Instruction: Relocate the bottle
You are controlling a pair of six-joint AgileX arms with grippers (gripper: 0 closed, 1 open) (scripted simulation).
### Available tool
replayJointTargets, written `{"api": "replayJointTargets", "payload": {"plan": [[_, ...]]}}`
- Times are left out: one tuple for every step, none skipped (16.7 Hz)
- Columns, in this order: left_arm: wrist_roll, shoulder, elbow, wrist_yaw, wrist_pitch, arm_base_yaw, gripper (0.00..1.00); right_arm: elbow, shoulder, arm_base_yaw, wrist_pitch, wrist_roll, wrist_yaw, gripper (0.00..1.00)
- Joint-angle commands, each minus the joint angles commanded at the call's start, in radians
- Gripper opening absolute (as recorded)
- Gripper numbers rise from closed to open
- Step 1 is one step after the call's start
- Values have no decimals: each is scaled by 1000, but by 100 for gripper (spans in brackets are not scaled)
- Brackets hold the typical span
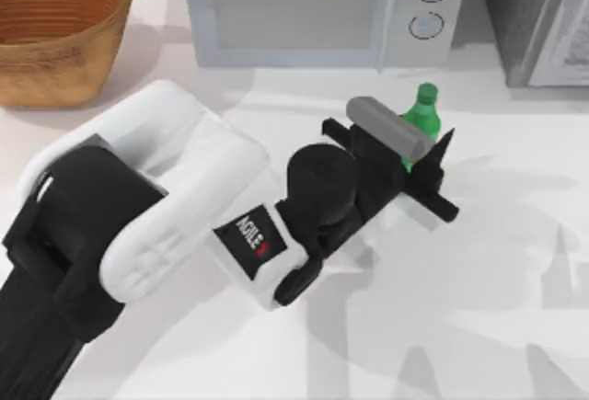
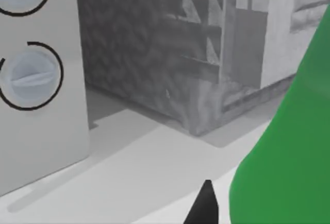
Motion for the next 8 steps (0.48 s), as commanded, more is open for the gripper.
{"api": "replayJointTargets", "payload": {"plan": [[0, 0, 0, 0, 0, 0, 0, 0, 0, 0, 0, 0, 0, 100], [0, 0, 0, 0, 0, 0, 0, 0, 0, 0, 0, 0, 0, 100], [0, 0, 0, 0, 0, 0, 0, 0, 0, 0, 0, 0, 0, 100], [1, -2, -1, 0, 0, 3, 0, 0, 0, 0, 0, 0, 0, 100], [1, -3, -2, 2, 1, 5, 0, 0, 0, 0, 0, 0, 0, 100], [2, -8, -10, 13, 8, 16, 0, 0, 0, 0, 0, 0, 0, 100], [3, -18, -26, 36, 19, 38, 0, 0, 0, 0, 0, 0, 0, 100], [4, -31, -50, 68, 34, 70, 0, 0, 0, 0, 0, 0, 0, 100]]}}
